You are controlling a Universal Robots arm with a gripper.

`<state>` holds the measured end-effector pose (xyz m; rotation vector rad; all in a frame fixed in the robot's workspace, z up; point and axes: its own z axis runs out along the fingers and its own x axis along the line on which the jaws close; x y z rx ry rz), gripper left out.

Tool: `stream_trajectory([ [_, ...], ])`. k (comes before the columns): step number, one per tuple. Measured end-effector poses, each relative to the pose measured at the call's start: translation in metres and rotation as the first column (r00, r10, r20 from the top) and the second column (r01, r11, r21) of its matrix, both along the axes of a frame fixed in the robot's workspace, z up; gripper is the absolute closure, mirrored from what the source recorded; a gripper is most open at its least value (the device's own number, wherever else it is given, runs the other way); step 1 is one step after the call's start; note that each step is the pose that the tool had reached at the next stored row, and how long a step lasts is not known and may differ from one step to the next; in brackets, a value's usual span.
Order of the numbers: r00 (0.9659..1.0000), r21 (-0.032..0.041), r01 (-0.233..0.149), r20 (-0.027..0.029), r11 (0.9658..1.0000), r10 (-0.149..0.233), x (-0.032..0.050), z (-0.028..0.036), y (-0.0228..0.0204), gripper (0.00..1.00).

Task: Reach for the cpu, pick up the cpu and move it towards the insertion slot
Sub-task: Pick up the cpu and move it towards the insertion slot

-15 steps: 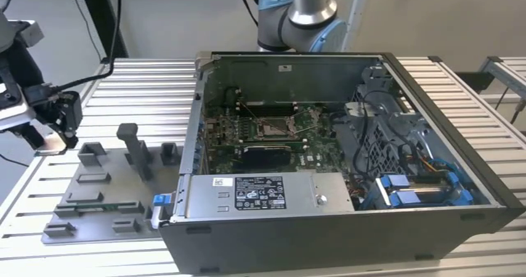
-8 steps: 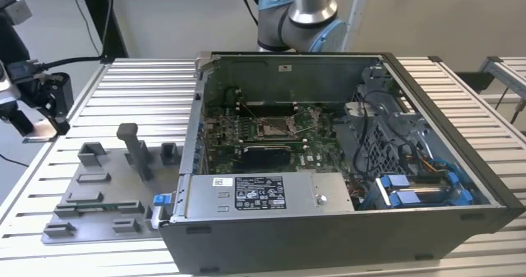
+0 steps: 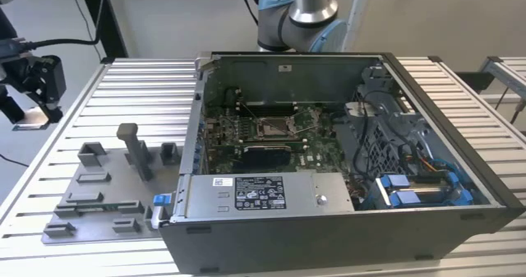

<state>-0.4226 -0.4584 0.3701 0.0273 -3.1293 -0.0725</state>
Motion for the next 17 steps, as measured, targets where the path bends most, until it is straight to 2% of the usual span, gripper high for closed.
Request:
stream_trajectory([
  [9, 1.0000, 0.0009, 0.000, 0.0000, 1.0000, 0.000, 0.0000, 0.0404, 0.0000, 1.00],
  [10, 1.0000, 0.0013, 0.000, 0.0000, 1.0000, 0.000, 0.0000, 0.0419, 0.0000, 1.00],
  [17, 1.0000, 0.0014, 0.000, 0.0004, 1.0000, 0.000, 0.0000, 0.0419, 0.0000, 1.00],
])
